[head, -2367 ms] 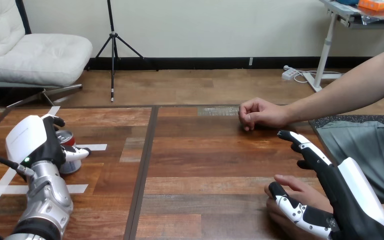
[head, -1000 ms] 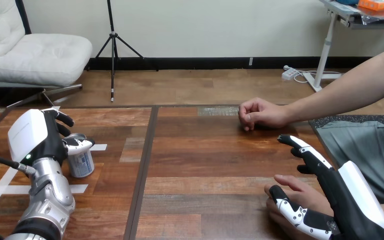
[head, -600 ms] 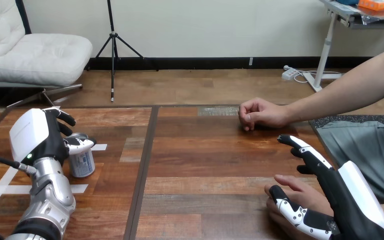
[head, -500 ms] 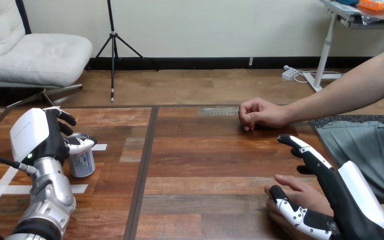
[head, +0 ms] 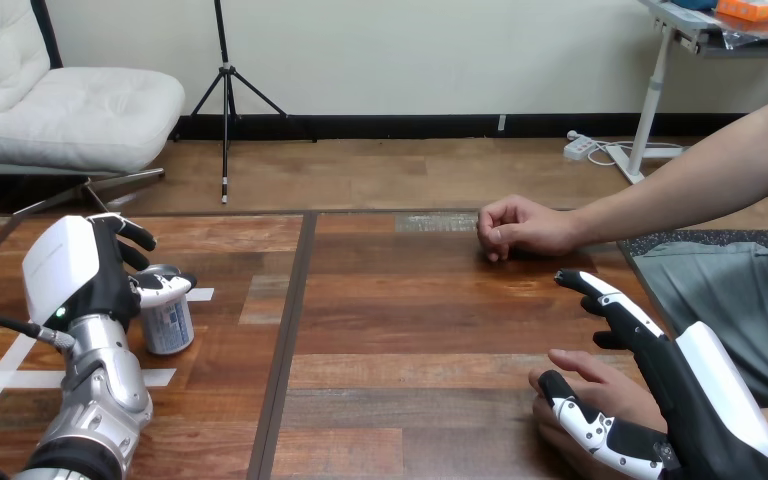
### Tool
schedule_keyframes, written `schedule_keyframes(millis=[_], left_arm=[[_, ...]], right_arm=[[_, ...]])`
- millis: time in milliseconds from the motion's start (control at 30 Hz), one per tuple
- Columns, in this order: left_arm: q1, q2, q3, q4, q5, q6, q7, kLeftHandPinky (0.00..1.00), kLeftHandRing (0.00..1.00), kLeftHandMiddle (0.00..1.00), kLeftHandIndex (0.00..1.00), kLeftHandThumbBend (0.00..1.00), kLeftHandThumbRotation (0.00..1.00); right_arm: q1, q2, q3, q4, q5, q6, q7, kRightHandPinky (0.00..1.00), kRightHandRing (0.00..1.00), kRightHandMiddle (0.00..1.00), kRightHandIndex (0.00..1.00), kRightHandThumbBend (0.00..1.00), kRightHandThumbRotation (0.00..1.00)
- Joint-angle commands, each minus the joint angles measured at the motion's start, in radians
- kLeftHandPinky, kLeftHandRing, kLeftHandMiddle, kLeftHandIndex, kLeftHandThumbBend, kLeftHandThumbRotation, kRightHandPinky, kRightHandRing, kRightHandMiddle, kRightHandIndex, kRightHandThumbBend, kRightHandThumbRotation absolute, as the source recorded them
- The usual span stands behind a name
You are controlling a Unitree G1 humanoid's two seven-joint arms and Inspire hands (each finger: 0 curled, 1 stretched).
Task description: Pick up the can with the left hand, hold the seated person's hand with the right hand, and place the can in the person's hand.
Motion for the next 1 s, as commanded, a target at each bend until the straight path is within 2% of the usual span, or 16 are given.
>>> schedule_keyframes(millis=[0,233,400,667,967], left_arm=[[-0.031,0.002,-0.008,-0.027,0.008,-0.024,0.003,0.44,0.49,0.53,0.56,0.73,0.00],[-0.031,0.001,-0.018,-0.026,0.017,-0.008,-0.007,0.49,0.57,0.62,0.62,0.80,0.00],[-0.039,-0.005,-0.010,-0.019,0.008,0.009,-0.027,0.53,0.63,0.69,0.66,0.85,0.00],[-0.042,-0.008,-0.017,-0.017,0.015,0.035,-0.056,0.58,0.69,0.74,0.70,0.87,0.00],[-0.045,-0.013,-0.018,-0.025,0.016,0.067,-0.081,0.62,0.71,0.75,0.72,0.86,0.00]], right_arm=[[-0.038,-0.005,-0.006,-0.068,0.007,-0.005,0.001,0.81,0.91,0.93,0.89,0.34,0.00],[-0.039,-0.006,-0.006,-0.067,0.010,-0.005,0.002,0.81,0.91,0.93,0.89,0.34,0.00],[-0.039,-0.006,-0.006,-0.069,0.014,-0.004,0.004,0.81,0.91,0.93,0.90,0.34,0.00],[-0.035,-0.004,-0.006,-0.075,0.004,-0.002,0.005,0.81,0.92,0.93,0.90,0.34,0.00],[-0.032,-0.004,-0.007,-0.077,0.002,0.000,0.005,0.81,0.91,0.93,0.90,0.34,0.00]])
